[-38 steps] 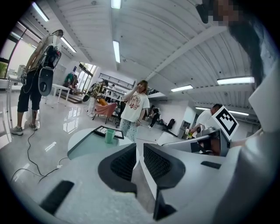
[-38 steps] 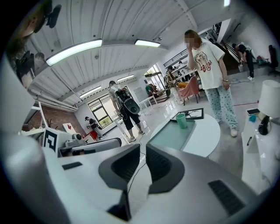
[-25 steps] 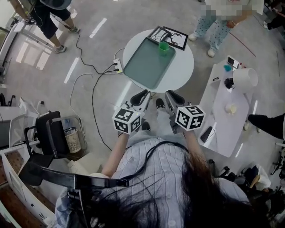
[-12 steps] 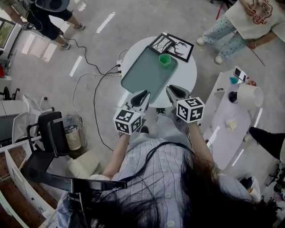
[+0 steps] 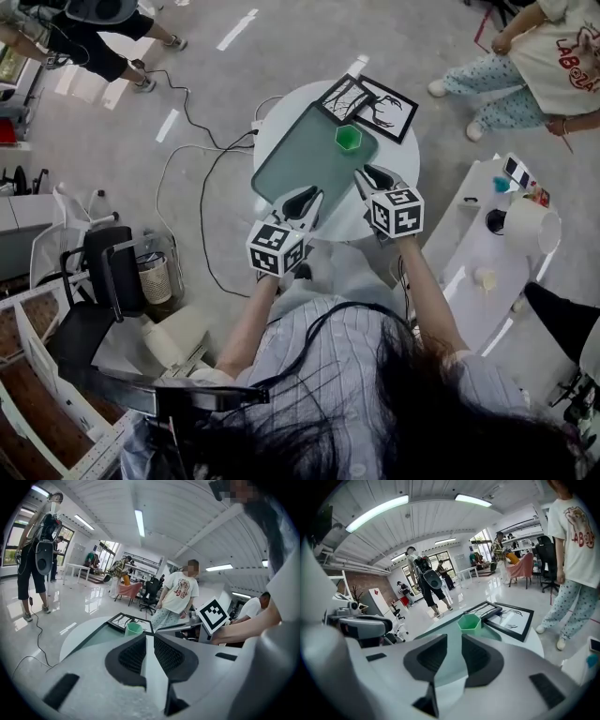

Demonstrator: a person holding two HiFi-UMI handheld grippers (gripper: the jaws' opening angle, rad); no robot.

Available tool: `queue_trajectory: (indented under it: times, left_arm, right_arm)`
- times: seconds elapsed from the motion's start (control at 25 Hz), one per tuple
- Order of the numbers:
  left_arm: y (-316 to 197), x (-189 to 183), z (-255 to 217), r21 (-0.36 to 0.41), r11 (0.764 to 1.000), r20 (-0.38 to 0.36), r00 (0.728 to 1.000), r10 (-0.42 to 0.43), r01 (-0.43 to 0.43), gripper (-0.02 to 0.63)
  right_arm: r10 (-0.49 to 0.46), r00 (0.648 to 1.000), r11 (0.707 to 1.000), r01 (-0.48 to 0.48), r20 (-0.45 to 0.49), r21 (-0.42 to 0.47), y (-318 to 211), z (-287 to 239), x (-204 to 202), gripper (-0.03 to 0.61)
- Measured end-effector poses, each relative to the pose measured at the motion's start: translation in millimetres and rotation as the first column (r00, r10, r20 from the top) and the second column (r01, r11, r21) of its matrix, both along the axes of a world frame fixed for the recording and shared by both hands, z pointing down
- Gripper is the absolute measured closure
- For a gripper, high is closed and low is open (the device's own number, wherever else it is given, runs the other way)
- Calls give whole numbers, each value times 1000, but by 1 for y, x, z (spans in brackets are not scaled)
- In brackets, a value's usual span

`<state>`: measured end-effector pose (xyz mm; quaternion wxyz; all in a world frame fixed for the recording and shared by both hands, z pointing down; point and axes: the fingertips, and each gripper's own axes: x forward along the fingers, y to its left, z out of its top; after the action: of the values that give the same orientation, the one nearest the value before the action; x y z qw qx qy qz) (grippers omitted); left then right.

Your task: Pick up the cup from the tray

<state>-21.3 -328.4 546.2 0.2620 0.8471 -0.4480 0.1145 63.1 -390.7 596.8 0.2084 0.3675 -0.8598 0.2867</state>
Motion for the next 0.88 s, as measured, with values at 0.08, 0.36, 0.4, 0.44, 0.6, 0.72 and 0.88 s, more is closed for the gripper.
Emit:
queue_trajectory:
  times: [0.08,0.36,0.4,0.44,0.6,0.72,0.88]
  left_arm:
    - [-9,0,4,-7,1000,6,1000,-8,8,563]
    - [-34,-1,18,-31,999,27,999,-18,19,563]
    - [-37,-1,19,-32,999,30,999,-19,20,563]
    - [-39,-1,21,-34,999,34,999,-20,21,563]
    - [-42,-2,27,-55,998,44,999,-21,23,563]
    - [-46,-4,31,-68,997,46,999,-22,25,563]
    - [-50,-7,33,-79,996,45,998,-32,36,563]
  right_arm:
    - [-12,1000,1000,12,-9,-8,-12,10,-1,500]
    - [-94,994,994,91,-47,-64,-36,51,-9,328]
    - [-104,993,993,100,-54,-65,-39,56,-10,316]
    - [-113,992,992,110,-58,-65,-42,61,-11,303]
    - [-143,987,989,138,-79,-59,-54,76,-20,248]
    - [-164,981,985,158,-100,-62,-65,85,-27,223]
    - [-207,968,978,199,-141,-69,-74,96,-34,214]
